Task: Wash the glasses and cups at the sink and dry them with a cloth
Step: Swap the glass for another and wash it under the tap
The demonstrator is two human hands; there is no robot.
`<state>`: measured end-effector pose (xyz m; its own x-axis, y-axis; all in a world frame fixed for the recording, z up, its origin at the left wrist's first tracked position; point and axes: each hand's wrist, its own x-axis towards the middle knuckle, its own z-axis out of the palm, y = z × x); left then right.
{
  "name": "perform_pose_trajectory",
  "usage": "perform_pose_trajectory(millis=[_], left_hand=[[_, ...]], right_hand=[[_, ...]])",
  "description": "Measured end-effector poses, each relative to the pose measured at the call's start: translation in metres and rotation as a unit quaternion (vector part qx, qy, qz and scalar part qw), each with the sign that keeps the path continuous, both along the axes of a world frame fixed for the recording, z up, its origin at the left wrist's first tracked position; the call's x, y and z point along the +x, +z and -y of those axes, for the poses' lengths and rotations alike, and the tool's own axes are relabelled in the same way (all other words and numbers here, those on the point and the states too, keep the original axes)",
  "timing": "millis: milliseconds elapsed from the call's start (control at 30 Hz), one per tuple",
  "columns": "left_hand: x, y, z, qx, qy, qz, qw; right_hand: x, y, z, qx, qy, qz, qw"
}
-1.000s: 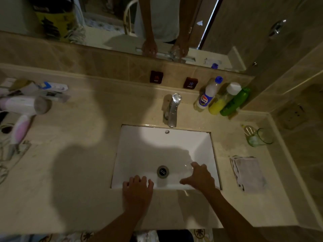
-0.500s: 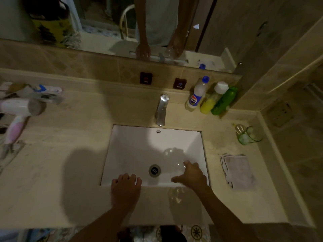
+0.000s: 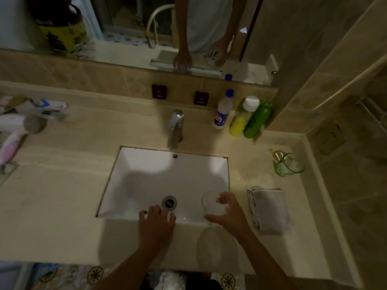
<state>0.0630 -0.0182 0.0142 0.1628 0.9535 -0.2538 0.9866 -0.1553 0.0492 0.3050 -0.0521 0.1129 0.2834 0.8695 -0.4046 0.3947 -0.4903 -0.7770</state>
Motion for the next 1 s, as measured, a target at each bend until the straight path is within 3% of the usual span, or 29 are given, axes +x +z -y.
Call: perform_pose_trajectory(millis=[200, 367, 533, 767, 1000], left_hand=[[0.016, -0.006, 0.001, -0.016, -0.002, -0.008, 1.000], [0.017, -0.002, -0.001, -0.033, -0.055, -0.049, 0.997], [0.019, -0.002, -0.002, -0.016, -0.003, -0.026, 1.000], [0.019, -0.008, -0.004, -0.007, 0.001, -0.015, 1.000], [0.019, -0.008, -0.004, -0.024, -0.021, -0.051, 0.998]], right_hand=[[0.046, -0.012, 0.002, 0.019, -0.020, 0.016, 0.999], [0.088, -0.013, -0.030, 0.044, -0.099, 0.033, 0.994], [0.124, -0.008, -0.084, 0.076, -0.167, 0.006, 0.983], [0.168, -0.026, -0.141, 0.084, -0.199, 0.038, 0.976], [0.175, -0.035, -0.149, 0.084, -0.220, 0.049, 0.971]])
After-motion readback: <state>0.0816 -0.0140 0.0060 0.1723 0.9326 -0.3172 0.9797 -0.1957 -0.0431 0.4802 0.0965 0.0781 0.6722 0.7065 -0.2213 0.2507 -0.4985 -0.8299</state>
